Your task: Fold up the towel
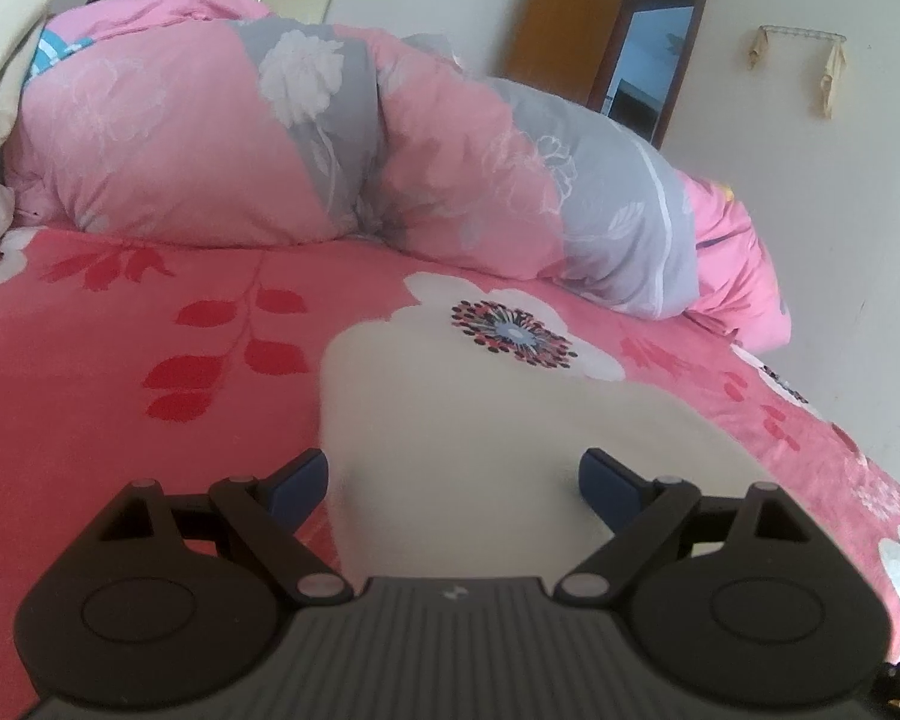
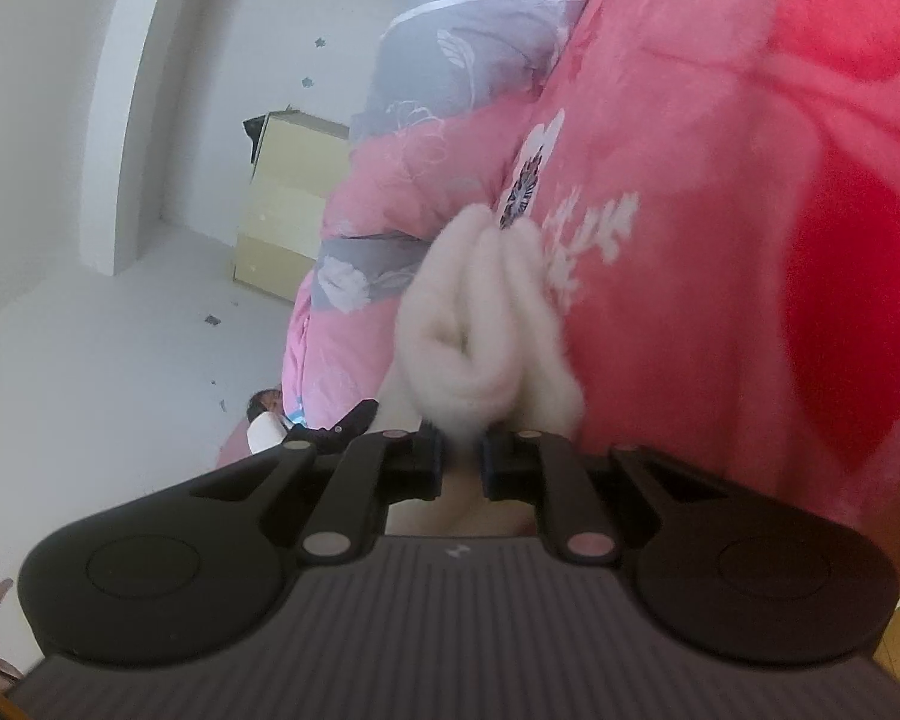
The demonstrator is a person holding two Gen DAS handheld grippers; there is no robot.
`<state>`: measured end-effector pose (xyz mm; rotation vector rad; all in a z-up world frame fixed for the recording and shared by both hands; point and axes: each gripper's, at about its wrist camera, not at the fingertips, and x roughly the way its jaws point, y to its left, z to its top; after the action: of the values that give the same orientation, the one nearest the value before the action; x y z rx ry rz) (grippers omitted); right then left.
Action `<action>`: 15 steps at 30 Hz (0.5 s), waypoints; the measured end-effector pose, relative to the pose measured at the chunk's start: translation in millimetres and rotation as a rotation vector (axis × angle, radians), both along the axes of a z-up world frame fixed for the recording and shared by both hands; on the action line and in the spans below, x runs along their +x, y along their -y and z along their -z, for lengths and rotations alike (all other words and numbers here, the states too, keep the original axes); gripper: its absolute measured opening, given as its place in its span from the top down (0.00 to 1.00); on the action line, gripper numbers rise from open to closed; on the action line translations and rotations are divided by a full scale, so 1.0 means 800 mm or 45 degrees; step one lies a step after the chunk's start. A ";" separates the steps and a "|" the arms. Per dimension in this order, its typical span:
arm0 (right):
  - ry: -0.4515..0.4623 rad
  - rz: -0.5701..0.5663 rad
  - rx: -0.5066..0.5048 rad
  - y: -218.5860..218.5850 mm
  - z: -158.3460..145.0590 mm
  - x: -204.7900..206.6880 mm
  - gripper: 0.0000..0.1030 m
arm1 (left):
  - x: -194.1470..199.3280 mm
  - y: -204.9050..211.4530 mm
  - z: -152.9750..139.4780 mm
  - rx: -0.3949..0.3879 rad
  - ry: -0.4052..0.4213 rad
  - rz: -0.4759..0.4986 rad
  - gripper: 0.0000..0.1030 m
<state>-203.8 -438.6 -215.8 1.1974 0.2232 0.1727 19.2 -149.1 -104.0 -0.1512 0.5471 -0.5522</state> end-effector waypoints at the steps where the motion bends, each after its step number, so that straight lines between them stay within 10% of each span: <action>1: 0.001 -0.003 0.000 -0.001 0.000 0.000 0.91 | -0.004 -0.001 -0.002 0.004 0.011 0.012 0.11; 9: -0.054 0.011 0.039 0.001 -0.006 -0.020 0.86 | -0.034 -0.013 -0.003 0.049 0.026 0.121 0.11; 15: -0.155 0.177 -0.168 0.004 -0.057 -0.075 0.82 | -0.045 -0.050 -0.007 -0.045 0.030 0.103 0.11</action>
<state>-264.1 -441.5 -170.3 1.0890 0.2530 -0.0362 -16.5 -109.4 -98.5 -0.1567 0.5223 -0.6420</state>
